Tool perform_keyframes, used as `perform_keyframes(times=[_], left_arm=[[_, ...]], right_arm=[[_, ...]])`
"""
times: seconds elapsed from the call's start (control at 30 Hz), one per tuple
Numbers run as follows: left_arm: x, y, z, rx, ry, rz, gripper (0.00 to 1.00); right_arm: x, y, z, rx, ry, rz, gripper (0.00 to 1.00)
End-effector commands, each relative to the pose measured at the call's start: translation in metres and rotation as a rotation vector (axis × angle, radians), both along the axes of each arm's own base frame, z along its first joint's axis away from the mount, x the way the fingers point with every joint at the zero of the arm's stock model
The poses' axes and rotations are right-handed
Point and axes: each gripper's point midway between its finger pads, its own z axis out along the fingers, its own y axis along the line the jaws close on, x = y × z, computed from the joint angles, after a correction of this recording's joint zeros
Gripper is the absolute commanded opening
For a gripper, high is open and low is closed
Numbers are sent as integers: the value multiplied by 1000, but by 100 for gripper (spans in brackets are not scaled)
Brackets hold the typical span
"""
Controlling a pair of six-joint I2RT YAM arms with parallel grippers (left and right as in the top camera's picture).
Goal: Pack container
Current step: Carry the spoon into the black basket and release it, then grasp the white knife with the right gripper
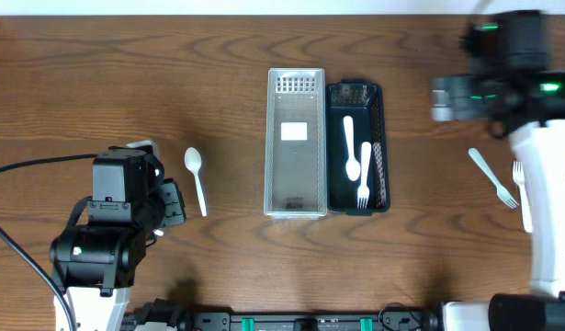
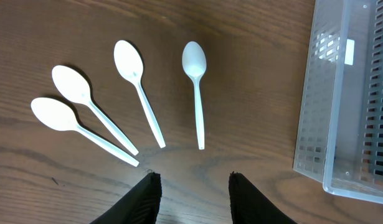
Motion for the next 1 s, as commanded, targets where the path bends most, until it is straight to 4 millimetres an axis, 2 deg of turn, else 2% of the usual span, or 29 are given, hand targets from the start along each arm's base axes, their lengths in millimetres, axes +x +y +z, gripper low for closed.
perform_keyframes(times=[0.0, 0.1, 0.3, 0.43, 0.57, 0.8, 0.97], left_arm=[[1, 1, 5, 6, -13, -2, 39], [1, 1, 5, 5, -13, -3, 39], [1, 1, 5, 5, -13, -3, 39], [1, 1, 5, 5, -13, -3, 39], [1, 1, 5, 6, -13, -2, 39], [4, 0, 7, 5, -25, -2, 39], [5, 0, 8, 4, -33, -2, 39]], right_arm=[[-9, -42, -15, -18, 68, 62, 99], [-15, -66, -39, 78, 105, 46, 99], [-27, -98, -107, 191, 231, -17, 99], [-31, -104, -146, 214, 300, -25, 99], [-37, -110, -176, 194, 379, -34, 98], [-45, -107, -219, 241, 493, -33, 94], [-48, -106, -237, 261, 536, -33, 91]])
